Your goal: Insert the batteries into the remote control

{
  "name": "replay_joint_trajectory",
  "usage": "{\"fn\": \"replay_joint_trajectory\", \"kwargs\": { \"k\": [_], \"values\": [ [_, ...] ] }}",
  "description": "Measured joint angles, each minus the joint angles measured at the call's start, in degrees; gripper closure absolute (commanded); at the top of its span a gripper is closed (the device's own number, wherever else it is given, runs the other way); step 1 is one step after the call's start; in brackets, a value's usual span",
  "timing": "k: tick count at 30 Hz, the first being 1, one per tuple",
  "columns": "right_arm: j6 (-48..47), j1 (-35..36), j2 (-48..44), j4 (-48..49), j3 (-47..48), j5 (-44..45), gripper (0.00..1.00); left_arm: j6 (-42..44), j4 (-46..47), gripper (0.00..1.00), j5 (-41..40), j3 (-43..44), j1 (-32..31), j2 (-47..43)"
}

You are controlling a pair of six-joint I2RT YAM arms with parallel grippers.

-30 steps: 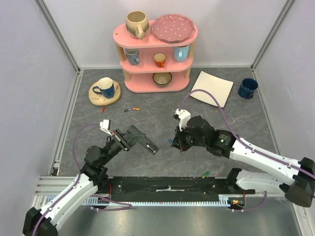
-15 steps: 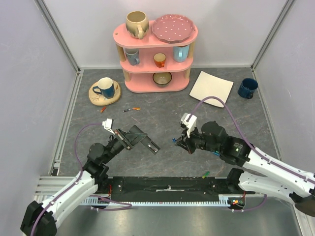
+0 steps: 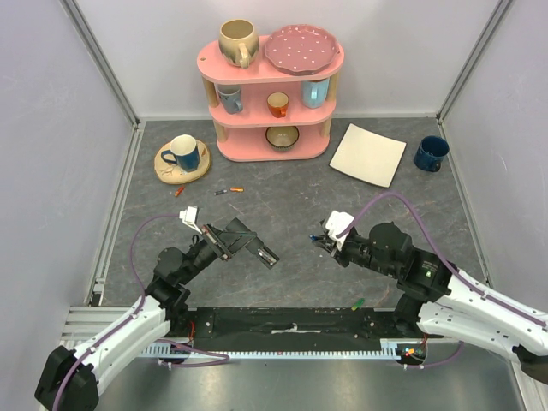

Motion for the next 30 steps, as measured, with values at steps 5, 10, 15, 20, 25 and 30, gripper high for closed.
{"fn": "replay_joint_trajectory", "kwargs": {
  "k": [5,10,15,20,25,30],
  "values": [
    [-2.4,0.0,-0.1,0.1,-1.1,1.7,1.00,0.2,0.4,0.98,0.0,0.0,0.0,0.0],
    [7.6,0.2,4.7,-1.6,1.2,12.7,1.00,0.3,0.4,0.98,-0.1,0.0,0.0,0.3],
    [23.6,-0.8,27.7,-9.9,16.9,19.2,1.00,0.3,0.8,0.98,-0.1,0.0,0.0,0.3],
    [41.8,-1.1,44.5,-14.5,22.2,15.8,1.00,0.3,0.8,0.98,0.1,0.0,0.0,-0.9],
    [59.3,-2.5,44.8,-15.0,18.7,15.4,1.00,0.3,0.8,0.98,0.2,0.0,0.0,-4.2],
    [77.0,-4.0,41.4,-13.7,13.2,18.2,1.00,0.3,0.3,0.98,0.3,0.0,0.0,-6.8]
  ]
}}
